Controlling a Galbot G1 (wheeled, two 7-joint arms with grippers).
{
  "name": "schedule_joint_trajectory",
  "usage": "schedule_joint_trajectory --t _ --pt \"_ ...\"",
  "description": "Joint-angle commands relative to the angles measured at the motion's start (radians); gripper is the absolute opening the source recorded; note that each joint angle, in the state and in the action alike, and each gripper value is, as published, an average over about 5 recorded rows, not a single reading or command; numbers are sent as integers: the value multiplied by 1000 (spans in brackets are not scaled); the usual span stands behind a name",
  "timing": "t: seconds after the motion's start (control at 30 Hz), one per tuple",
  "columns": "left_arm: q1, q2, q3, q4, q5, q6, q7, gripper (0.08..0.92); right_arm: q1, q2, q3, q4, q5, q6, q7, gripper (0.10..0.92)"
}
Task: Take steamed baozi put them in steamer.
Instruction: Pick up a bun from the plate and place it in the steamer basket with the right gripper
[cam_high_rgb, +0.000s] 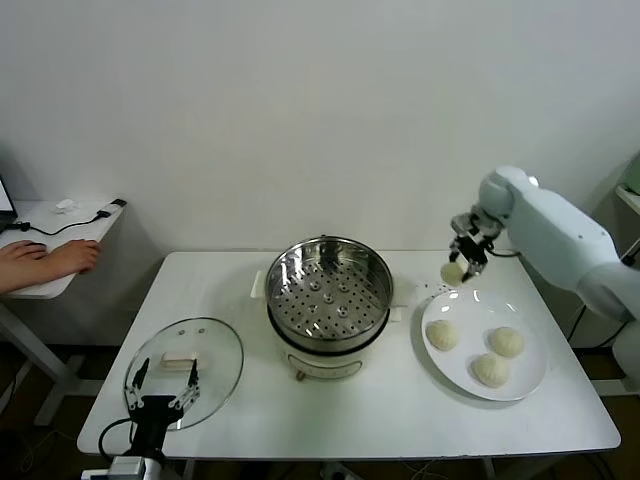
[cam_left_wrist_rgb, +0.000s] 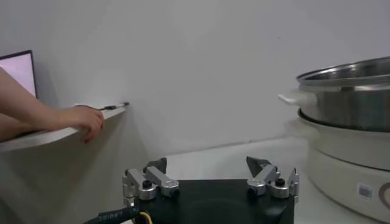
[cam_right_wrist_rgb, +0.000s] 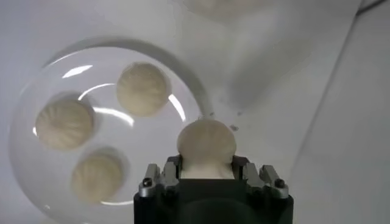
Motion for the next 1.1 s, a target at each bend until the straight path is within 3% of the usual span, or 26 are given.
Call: schedule_joint_trajectory --t 0.03,0.23,0.4,0.83,1.1 --pt "9 -3 10 -2 1 -4 2 823 318 122 -230 226 103 178 -28 561" --pt "2 -6 21 -1 -6 9 2 823 255 185 -194 386 -32 266 31 562" --pt "1 -3 25 -8 -6 15 4 823 124 237 -154 411 -153 307 69 563" --pt "-4 -15 26 -17 -4 34 1 823 -157 364 -8 179 -536 429 165 569" --pt "-5 -25 33 -15 -3 34 0 823 -190 368 21 104 -580 431 182 572"
